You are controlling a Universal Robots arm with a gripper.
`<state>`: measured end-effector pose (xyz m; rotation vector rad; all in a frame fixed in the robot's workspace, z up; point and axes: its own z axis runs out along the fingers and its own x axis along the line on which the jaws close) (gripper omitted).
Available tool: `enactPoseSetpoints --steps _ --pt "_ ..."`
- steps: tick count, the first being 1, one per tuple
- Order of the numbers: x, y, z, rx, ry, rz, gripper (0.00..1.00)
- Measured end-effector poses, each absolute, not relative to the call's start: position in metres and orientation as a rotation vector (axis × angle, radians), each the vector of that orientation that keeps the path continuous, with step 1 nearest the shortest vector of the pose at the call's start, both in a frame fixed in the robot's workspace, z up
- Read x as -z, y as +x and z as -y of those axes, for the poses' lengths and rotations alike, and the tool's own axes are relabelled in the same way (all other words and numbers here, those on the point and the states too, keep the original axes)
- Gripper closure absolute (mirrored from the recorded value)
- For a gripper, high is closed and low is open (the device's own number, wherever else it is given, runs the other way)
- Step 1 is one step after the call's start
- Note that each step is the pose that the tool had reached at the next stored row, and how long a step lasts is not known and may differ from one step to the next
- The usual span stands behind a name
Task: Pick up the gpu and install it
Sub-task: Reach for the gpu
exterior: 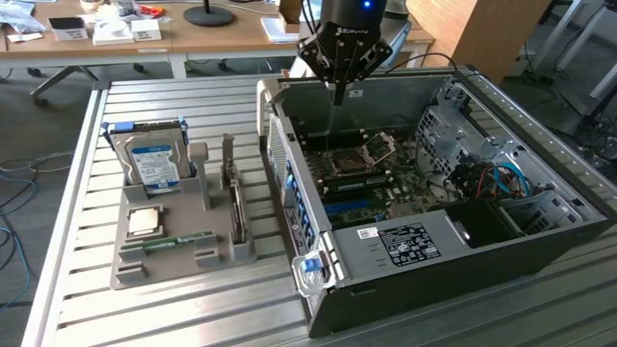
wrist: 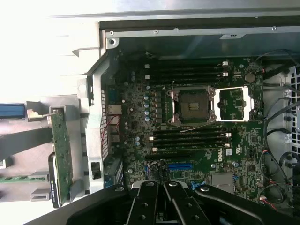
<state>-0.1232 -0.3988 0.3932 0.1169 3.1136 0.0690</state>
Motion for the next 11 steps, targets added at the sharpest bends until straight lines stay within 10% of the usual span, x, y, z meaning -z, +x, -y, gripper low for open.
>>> enactPoseSetpoints --steps 11 --pt "-0.3929 -0.1328 0.3988 -0.069 0.117 -3.114 0.89"
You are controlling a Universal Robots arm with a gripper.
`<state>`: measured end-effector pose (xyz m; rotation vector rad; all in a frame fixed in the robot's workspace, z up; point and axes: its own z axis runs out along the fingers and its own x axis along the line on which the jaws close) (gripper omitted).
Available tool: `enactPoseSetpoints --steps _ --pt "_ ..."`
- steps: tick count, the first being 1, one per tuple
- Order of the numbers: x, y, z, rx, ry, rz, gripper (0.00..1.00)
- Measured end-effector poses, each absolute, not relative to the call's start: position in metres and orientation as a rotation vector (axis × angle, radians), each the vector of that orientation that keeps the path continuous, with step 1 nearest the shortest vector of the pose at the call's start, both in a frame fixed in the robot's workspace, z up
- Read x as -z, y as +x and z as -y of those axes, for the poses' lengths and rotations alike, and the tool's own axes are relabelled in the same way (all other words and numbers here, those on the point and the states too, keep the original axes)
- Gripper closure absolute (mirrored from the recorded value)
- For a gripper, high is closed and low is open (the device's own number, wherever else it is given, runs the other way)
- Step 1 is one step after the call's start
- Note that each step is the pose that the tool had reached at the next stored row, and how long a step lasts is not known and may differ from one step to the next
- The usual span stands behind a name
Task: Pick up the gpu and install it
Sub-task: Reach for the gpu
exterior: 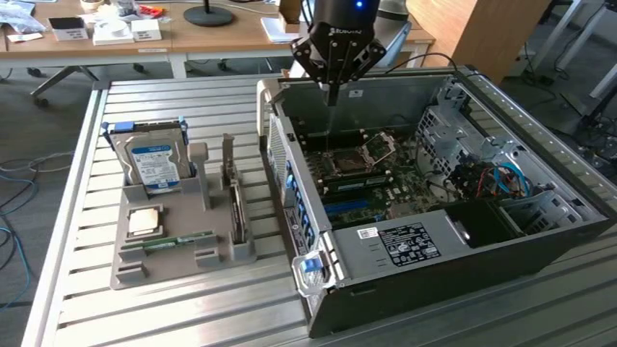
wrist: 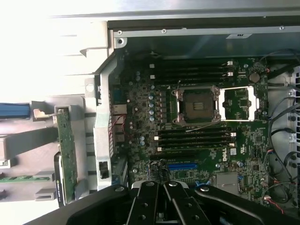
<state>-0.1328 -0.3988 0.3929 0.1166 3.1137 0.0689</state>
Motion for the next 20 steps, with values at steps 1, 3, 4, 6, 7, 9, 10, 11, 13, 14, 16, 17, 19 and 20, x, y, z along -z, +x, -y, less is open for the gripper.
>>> enactPoseSetpoints --steps 1,3,4,6,7,9,10,11,13,14,16,17,19,20 --pt "-0.393 -0.134 0.399 -0.069 0.117 -3.114 0.89" --pt "-0.393 -0.136 0.399 -0.069 0.117 -3.114 0.89" --pt "-0.393 -0.137 0.399 -0.069 0.117 -3.114 0.89" --pt "-0.393 -0.139 0.399 -0.069 0.116 -3.114 0.89" --pt "-0.393 -0.140 0.399 -0.069 0.117 -3.114 0.89" --pt "-0.393 -0.142 0.399 -0.069 0.117 -3.114 0.89" --pt "-0.393 -0.143 0.399 -0.069 0.117 -3.114 0.89" --pt "-0.392 -0.144 0.399 -0.069 0.117 -3.114 0.89" --pt "-0.392 -0.146 0.399 -0.069 0.117 -3.114 0.89" --pt "-0.392 -0.147 0.399 -0.069 0.117 -3.114 0.89" --pt "-0.392 -0.149 0.399 -0.069 0.117 -3.114 0.89" --pt "-0.392 -0.150 0.399 -0.069 0.117 -3.114 0.89" --pt "-0.392 -0.153 0.399 -0.069 0.117 -3.114 0.89" --pt "-0.392 -0.154 0.399 -0.069 0.117 -3.114 0.89"
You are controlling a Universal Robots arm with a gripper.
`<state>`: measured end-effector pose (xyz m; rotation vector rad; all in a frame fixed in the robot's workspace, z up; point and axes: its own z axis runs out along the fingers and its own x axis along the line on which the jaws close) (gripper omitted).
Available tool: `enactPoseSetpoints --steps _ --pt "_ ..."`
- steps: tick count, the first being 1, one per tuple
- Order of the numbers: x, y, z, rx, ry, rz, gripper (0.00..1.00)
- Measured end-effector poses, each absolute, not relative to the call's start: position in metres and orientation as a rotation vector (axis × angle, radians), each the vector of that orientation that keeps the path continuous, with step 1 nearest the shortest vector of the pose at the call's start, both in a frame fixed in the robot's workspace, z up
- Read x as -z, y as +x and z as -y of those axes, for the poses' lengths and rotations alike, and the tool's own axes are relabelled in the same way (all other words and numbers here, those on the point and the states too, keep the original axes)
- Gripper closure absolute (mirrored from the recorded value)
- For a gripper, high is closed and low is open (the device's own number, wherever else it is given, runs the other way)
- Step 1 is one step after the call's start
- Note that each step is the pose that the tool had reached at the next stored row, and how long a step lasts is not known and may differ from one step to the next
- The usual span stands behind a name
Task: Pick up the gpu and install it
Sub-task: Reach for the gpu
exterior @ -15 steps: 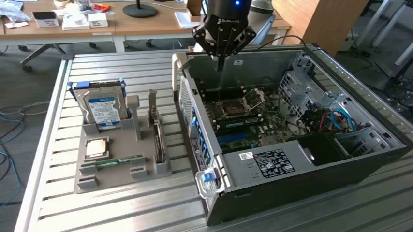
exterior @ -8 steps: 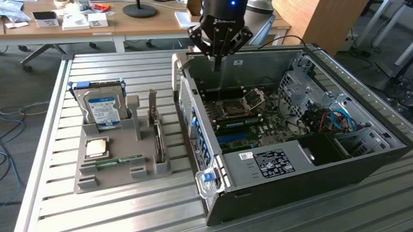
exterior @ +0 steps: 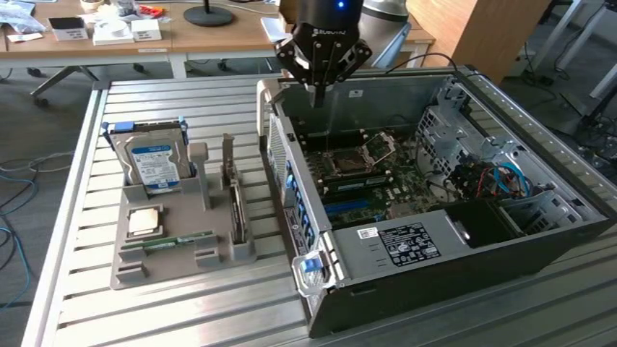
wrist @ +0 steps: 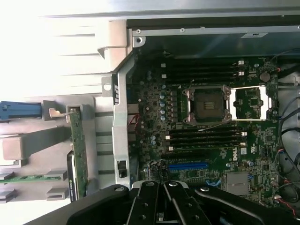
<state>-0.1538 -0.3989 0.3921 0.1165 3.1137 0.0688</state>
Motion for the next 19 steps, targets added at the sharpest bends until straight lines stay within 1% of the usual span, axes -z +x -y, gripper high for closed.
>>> enactPoseSetpoints --steps 19 --pt "-0.391 -0.172 0.399 -0.069 0.117 -3.114 0.89"
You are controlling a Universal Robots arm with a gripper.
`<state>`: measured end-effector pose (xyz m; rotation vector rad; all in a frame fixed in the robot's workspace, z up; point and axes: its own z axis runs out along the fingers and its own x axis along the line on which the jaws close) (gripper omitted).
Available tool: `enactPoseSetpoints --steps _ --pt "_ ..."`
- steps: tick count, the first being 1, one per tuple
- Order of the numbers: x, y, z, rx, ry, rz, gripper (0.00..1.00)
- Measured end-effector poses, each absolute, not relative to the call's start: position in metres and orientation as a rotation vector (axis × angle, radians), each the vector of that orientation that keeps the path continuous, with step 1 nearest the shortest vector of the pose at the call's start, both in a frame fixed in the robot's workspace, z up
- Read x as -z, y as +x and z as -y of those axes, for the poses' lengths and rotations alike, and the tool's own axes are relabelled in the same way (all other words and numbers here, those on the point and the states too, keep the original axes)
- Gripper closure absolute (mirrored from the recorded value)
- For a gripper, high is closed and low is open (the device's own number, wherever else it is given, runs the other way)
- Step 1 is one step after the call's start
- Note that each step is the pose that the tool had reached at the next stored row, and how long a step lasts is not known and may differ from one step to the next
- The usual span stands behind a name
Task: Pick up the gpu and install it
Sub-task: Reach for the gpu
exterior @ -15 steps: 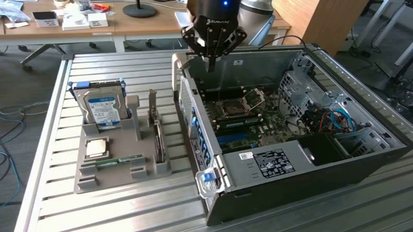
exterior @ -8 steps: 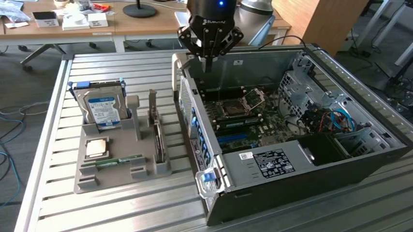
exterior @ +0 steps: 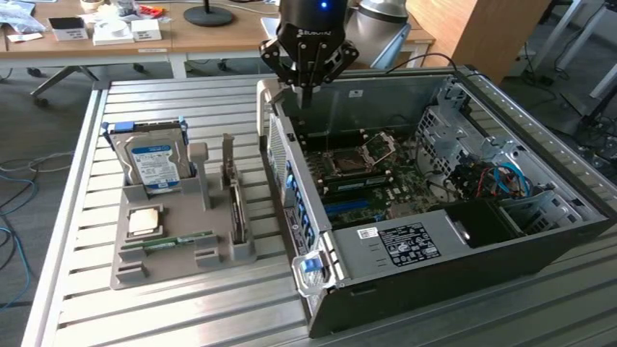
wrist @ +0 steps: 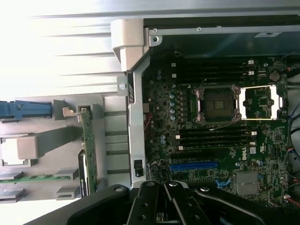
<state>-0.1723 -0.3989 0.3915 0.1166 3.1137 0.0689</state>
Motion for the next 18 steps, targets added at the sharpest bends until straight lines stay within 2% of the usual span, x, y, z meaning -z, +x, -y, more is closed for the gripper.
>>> enactPoseSetpoints --steps 18 --pt "-0.391 -0.191 0.399 -0.069 0.117 -3.114 0.89"
